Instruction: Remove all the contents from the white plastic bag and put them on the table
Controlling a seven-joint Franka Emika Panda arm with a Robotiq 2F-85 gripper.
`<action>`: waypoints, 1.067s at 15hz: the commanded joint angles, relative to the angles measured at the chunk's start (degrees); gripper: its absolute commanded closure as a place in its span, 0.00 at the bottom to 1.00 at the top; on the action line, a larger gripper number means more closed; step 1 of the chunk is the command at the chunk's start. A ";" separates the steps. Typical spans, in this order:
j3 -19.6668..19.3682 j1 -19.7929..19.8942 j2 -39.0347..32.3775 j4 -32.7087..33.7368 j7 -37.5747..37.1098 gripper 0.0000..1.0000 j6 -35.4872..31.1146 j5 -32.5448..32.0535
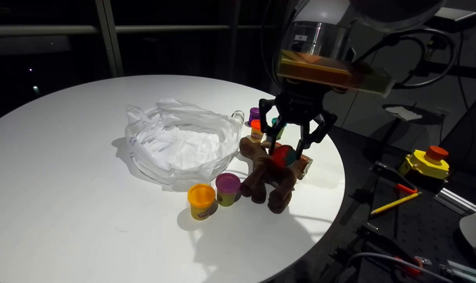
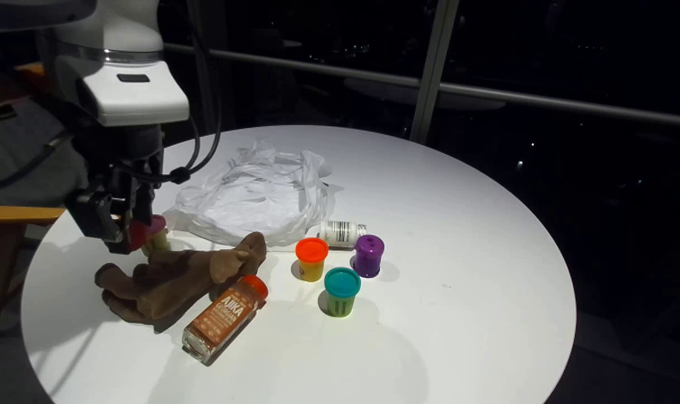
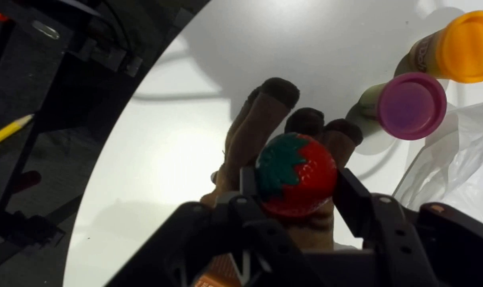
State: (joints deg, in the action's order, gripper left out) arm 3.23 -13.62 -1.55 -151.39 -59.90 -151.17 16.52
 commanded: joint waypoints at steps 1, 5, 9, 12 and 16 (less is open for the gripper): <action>2.98 1.16 6.17 -4.19 0.88 0.73 -0.16 3.02; 6.78 -0.72 3.60 -0.86 6.55 0.73 0.61 8.33; 10.00 -1.57 -2.70 3.99 9.23 0.73 -2.17 8.09; 11.13 -1.79 -9.26 9.20 10.61 0.73 -2.06 6.50; 10.73 -2.05 -17.98 16.91 13.57 0.73 -0.14 5.69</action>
State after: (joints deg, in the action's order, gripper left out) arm 14.24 -15.49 -12.82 -140.99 -48.46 -152.24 23.35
